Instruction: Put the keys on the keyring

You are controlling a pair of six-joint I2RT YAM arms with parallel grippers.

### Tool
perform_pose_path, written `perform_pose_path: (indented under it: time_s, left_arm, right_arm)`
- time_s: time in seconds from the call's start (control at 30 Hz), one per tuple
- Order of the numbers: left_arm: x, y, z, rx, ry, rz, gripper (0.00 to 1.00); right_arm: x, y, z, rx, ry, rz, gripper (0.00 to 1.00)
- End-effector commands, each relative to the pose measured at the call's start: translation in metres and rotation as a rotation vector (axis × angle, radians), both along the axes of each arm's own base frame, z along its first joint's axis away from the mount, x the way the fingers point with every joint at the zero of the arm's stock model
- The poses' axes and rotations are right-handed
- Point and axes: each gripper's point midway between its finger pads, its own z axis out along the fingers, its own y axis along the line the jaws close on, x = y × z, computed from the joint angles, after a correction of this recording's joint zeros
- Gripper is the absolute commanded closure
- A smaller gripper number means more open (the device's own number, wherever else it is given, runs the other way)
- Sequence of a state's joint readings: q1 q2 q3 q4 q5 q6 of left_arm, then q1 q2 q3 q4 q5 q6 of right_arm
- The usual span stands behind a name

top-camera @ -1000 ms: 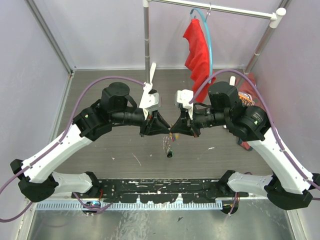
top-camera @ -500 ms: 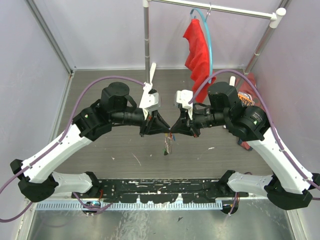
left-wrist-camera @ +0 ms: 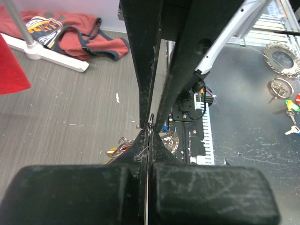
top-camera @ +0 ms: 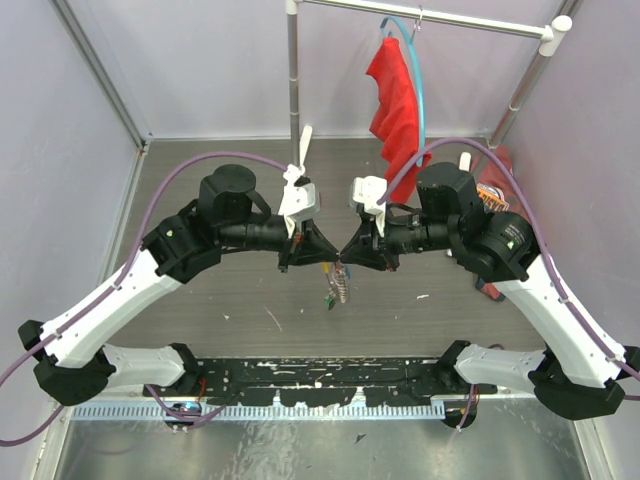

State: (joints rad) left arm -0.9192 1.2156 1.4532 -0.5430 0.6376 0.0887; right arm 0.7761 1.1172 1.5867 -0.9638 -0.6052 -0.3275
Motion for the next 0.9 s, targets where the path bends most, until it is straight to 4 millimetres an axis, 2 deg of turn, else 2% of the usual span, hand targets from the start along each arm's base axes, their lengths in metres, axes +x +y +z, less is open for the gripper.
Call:
perform_pose_path:
  time_s: [0.0, 0.13, 0.37, 0.5, 0.67, 0.77, 0.87]
  left_arm:
    - [0.007, 0.007, 0.018, -0.057, -0.031, 0.081, 1.00]
    - [0.014, 0.012, 0.025, -0.099, -0.048, 0.147, 1.00]
    - [0.020, 0.026, 0.039, -0.267, -0.095, 0.254, 1.00]
    - [0.020, 0.033, 0.052, -0.373, -0.111, 0.291, 1.00]
    - [0.026, 0.044, 0.056, -0.462, -0.105, 0.331, 1.00]
    - [0.036, 0.052, 0.056, -0.532, -0.046, 0.327, 1.00]
    - [0.046, 0.061, 0.067, -0.619, -0.009, 0.307, 1.00]
  right_arm:
    - [-0.001, 0.002, 0.039, 0.133, -0.084, -0.014, 0.75]
    - [0.002, 0.000, 0.055, 0.203, -0.122, -0.056, 0.59]
    - [0.011, -0.001, 0.085, 0.383, -0.080, -0.173, 0.57]
    - [0.022, 0.002, 0.084, 0.483, 0.046, -0.206, 0.57]
    - [0.037, -0.017, 0.083, 0.633, 0.247, -0.149, 0.57]
    - [0.033, -0.022, 0.083, 0.655, 0.272, -0.105, 0.57]
    - [0.029, -0.021, 0.082, 0.660, 0.277, -0.079, 0.56]
